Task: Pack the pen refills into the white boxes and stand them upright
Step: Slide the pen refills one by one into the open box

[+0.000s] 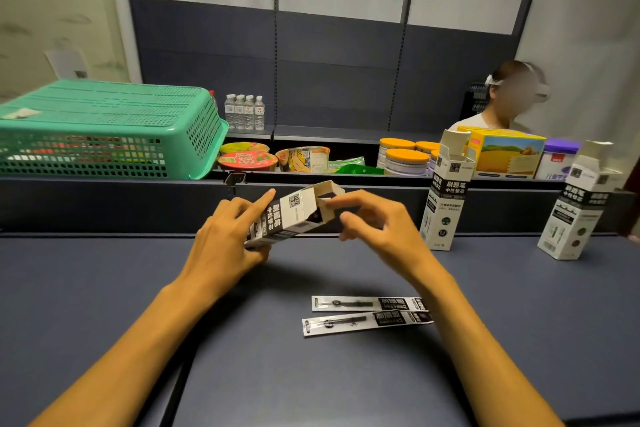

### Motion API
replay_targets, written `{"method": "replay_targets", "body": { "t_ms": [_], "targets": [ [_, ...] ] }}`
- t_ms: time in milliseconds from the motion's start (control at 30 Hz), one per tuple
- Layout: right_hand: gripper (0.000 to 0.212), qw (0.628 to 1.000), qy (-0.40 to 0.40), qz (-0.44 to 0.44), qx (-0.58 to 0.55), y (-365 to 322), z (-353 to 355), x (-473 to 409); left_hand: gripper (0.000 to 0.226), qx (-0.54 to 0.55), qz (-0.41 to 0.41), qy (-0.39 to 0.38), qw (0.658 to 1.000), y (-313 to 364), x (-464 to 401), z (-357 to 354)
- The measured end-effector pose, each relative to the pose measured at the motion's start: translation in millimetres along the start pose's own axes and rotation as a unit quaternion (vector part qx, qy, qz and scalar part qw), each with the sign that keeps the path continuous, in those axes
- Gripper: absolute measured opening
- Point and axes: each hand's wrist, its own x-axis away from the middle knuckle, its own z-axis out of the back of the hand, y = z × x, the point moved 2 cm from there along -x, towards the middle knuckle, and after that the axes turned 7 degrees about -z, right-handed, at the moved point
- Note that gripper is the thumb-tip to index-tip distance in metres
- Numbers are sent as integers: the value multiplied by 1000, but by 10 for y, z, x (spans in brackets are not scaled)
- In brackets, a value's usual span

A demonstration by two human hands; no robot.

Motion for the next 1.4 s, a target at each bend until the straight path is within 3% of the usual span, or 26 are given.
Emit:
{"method": "replay_targets", "body": {
  "t_ms": [133,300,567,700,867,1133,1400],
  "targets": [
    [16,994,-44,-60,75,179,160,29,92,0,8,-6,1000,-29,5,-8],
    [32,932,-238,-196,192,481,248,171,91,1,9,-4,1000,-27,-1,-7],
    [39,892,-315,-246,209,511,251,258,92,0,10,-10,1000,-17,12,-8],
    [36,883,-325,-246,235,520,220,264,92,3,10,-12,1000,-10,17,-1],
    [25,898,-300,-230,224,526,179,230,92,5,11,-12,1000,-8,14,2],
    [44,893,-302,-239,231,586,210,232,92,4,10,-11,1000,5,14,11],
    [12,913,-246,-216,242,616,162,196,92,3,11,-10,1000,11,23,12]
  ]
}}
